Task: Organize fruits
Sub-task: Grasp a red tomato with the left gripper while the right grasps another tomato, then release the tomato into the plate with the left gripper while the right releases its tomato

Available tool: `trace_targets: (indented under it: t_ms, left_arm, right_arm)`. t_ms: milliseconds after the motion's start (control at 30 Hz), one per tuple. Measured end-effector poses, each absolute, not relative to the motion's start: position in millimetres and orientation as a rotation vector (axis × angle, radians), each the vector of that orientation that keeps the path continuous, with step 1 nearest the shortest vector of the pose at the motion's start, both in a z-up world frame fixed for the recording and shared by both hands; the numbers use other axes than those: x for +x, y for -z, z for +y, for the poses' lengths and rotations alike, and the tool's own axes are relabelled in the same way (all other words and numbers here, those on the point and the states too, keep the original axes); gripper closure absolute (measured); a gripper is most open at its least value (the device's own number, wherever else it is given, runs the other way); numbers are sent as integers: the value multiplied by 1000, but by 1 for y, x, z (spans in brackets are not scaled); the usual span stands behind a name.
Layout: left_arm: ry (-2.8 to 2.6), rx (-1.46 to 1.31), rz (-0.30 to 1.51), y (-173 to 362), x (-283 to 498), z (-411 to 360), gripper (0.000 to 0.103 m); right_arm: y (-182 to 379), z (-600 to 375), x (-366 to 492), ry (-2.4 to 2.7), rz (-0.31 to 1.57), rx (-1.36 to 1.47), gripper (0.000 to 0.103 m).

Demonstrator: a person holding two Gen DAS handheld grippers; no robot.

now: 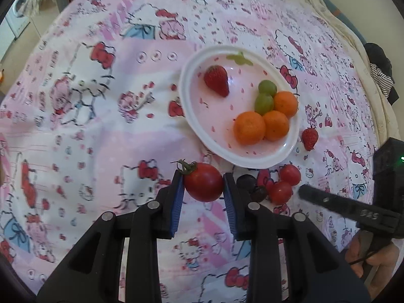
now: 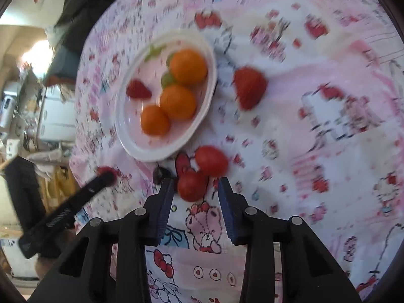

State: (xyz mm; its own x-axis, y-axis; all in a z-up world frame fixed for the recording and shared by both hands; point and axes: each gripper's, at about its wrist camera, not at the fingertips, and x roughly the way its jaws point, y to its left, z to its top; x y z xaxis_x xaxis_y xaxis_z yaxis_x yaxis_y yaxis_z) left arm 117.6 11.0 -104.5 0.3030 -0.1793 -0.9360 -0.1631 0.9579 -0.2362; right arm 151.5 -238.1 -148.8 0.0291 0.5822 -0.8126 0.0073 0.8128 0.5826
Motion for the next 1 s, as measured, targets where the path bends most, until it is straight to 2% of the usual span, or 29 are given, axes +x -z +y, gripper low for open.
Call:
trace_targets:
  t_ms: [333,400,567,733,1000]
  left_arm:
    - [-12,-293,1227,95,108,24,76]
    - [-12,-284,1219,94,107,23,76]
    - [-8,-235,1195,91,108,17,76]
    - [-9,-207,1160,84,106,14,76]
    - [-57,-190,981,42,106,26,76]
  right_arm:
    - [167,-205,154,-464,1543,389,65]
    - [168,-201,154,-463,1543,350,71]
    - [162,-206,150,-495,1523,341,72]
    - [143,-222,145,-512,1460,394,72]
    - [90,-258,155,-447,1255,457,72]
